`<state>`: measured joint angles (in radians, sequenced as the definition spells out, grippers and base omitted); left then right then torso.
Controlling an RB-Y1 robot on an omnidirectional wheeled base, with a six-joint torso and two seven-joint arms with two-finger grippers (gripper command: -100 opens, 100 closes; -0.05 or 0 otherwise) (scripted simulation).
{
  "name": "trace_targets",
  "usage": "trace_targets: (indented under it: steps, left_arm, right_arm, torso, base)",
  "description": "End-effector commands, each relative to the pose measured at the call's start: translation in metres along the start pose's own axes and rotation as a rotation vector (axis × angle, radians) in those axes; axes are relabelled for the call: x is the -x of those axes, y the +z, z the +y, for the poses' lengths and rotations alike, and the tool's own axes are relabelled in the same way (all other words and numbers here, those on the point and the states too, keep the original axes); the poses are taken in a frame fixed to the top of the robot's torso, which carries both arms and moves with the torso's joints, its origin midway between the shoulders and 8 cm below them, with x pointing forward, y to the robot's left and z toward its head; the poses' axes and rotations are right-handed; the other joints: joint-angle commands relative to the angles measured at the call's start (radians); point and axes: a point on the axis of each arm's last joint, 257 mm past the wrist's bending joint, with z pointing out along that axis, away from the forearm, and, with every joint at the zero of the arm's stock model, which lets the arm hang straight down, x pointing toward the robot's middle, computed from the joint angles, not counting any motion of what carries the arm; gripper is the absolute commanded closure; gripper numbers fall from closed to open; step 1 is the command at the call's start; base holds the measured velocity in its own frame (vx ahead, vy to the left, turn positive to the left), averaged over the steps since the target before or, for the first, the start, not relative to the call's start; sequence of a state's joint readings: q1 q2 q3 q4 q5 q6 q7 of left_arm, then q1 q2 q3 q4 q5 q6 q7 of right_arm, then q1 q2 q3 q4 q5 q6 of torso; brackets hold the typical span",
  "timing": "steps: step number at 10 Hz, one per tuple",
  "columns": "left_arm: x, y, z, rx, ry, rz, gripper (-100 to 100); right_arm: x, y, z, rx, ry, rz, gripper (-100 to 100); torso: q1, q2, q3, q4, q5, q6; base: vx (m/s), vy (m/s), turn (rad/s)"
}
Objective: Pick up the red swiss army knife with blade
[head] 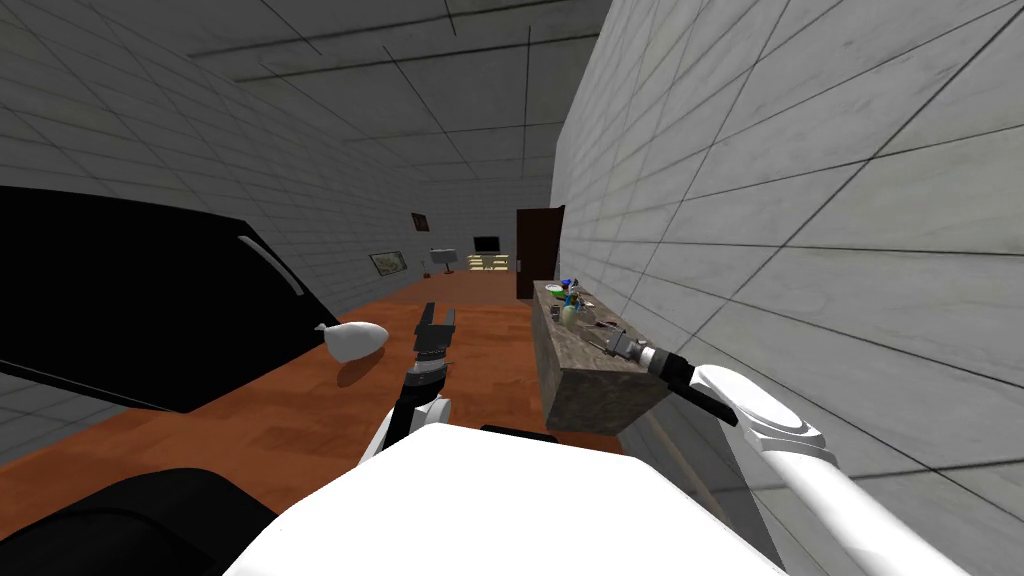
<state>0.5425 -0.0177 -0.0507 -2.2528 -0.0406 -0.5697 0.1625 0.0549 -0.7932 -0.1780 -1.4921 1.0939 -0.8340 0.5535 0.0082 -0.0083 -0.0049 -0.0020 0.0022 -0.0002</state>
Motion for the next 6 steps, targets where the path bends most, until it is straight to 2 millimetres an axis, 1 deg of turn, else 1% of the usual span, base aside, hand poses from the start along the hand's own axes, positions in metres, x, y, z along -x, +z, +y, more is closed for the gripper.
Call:
trace_targets:
  steps: [1, 2, 3, 4, 5, 6]
  left_arm:
    - [0.000, 0.000, 0.000, 0.000, 0.000, 0.000, 0]
    - [0.000, 0.000, 0.000, 0.000, 0.000, 0.000, 0]
    - [0.000, 0.000, 0.000, 0.000, 0.000, 0.000, 0]
    - [0.000, 0.000, 0.000, 0.000, 0.000, 0.000, 0]
    - [0.000, 0.000, 0.000, 0.000, 0.000, 0.000, 0]
    - [0.000, 0.000, 0.000, 0.000, 0.000, 0.000, 0]
  right_arm:
    - [-0.025, -0.010, 0.008, 0.069, -0.065, 0.067, -100]
    - [-0.038, -0.013, 0.011, 0.078, -0.068, 0.099, -100]
    - [-0.050, -0.022, 0.014, 0.136, -0.124, 0.133, -100]
    - [-0.067, -0.028, 0.018, 0.146, -0.119, 0.172, -100]
    - [-0.083, -0.041, 0.022, 0.205, -0.163, 0.217, -100]
    - [-0.095, -0.046, 0.025, 0.219, -0.169, 0.248, -100]
  torso:
    - [0.000, 0.000, 0.000, 0.000, 0.000, 0.000]
    - [0.000, 0.000, 0.000, 0.000, 0.000, 0.000]
    - [-0.001, 0.000, 0.000, 0.000, 0.000, 0.000]
    - [0.000, 0.000, 0.000, 0.000, 0.000, 0.000]
    - [-0.001, 0.000, 0.000, 0.000, 0.000, 0.000]
    - [0.000, -0.003, -0.002, 0.000, 0.000, 0.000]
  base:
    - [0.107, 0.143, -0.022]
    - [0.103, 0.124, -0.021]
    - [0.109, 0.134, -0.027]
    - [0.103, 0.113, -0.015]
    - [0.168, 0.133, -0.018]
    - [0.162, 0.107, -0.016]
